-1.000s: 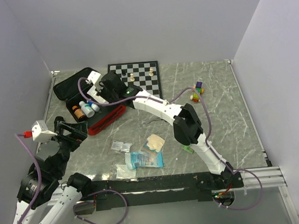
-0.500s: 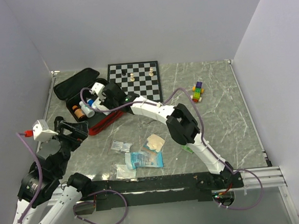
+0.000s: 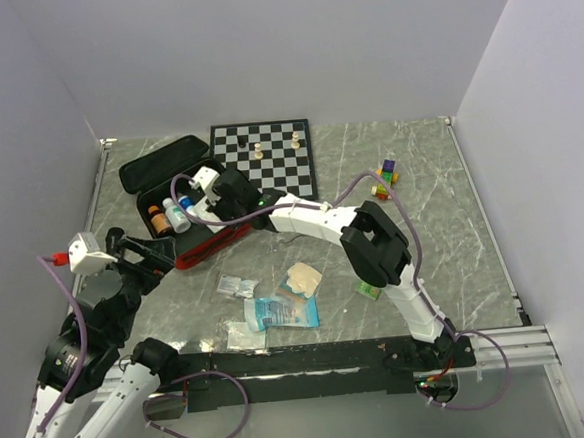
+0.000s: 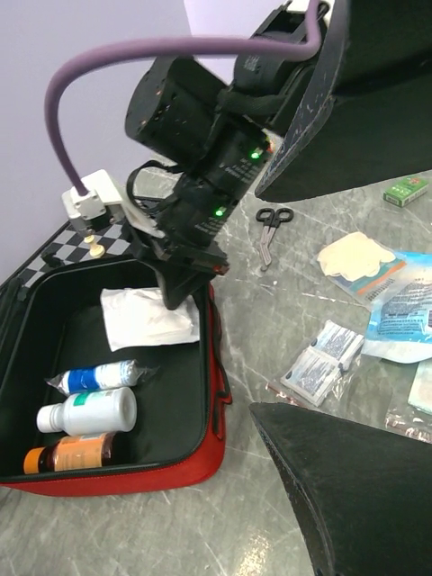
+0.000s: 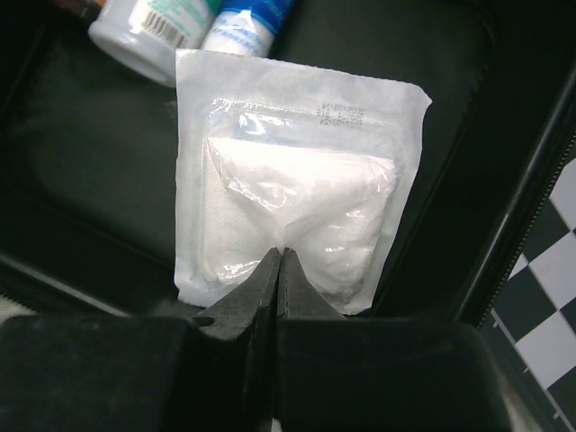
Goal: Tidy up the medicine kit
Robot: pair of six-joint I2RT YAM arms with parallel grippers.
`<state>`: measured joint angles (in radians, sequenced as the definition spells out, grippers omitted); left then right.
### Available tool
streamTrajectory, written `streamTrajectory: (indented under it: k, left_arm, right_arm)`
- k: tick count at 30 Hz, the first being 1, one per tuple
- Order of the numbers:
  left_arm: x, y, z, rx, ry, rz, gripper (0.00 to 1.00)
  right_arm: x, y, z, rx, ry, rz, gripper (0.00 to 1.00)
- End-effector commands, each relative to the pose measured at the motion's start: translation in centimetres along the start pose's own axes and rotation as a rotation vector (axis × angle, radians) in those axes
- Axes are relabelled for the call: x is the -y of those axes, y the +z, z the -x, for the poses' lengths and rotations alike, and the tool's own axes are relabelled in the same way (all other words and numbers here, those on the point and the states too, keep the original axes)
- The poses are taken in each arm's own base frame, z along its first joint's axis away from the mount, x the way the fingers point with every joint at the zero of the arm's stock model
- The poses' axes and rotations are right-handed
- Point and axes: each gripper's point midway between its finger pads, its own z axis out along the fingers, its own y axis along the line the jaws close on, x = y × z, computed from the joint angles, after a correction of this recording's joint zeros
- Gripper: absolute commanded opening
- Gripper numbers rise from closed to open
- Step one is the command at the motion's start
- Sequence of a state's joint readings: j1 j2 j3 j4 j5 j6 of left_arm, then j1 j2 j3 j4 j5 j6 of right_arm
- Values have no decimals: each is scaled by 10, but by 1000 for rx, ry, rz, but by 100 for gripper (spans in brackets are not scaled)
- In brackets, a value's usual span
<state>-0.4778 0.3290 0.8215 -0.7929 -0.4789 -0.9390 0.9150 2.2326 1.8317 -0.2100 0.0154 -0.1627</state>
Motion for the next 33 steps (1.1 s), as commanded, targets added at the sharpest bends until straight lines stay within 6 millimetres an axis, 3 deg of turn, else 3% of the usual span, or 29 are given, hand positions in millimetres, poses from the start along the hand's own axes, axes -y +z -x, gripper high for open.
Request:
streamTrajectory:
  k: [1,16,21,26,33]
  left_arm:
    - [8,1,-1,-3,-20,-35,96]
    - [14,4,-8,-28,-21,-63,96]
    - [15,6,-10,-35,-25,-70,96]
    - [17,5,-10,-39,-27,-75,96]
    - [15,5,-11,-38,-29,-76,96]
  right_arm:
    - [-22,-29,2,-14,36,37,0]
    - [-61,-50,-51,-129,69,70,0]
    - [-48,-61,-50,-127,99,27,0]
    - [-21,-72,-31,-97,193,-13,0]
    - [8,-61,-14,-106,308,-45,0]
